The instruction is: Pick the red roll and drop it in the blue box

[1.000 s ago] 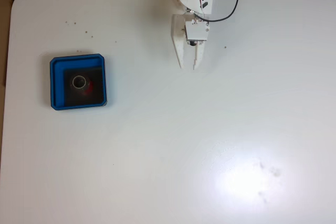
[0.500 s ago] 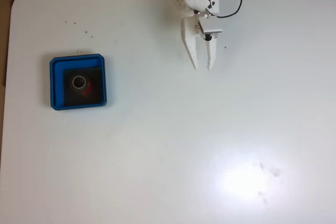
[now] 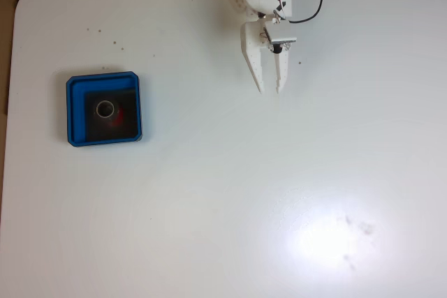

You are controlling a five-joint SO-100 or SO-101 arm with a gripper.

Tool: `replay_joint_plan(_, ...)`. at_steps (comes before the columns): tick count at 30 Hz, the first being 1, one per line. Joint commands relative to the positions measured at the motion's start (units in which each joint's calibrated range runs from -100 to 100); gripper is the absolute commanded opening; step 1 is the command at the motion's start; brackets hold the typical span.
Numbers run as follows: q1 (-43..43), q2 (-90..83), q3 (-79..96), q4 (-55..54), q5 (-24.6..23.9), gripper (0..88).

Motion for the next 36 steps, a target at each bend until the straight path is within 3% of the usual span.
replay_joint_plan(1,-0.2,-0.6,0.9,-1.2,0.3,11.8)
replay_joint_plan(10,-0.2,-0.5,0.9,-1.2,-0.1,1.1)
replay_joint_plan(36,-0.1,-0.4,0.9,-1.2,0.2,1.1)
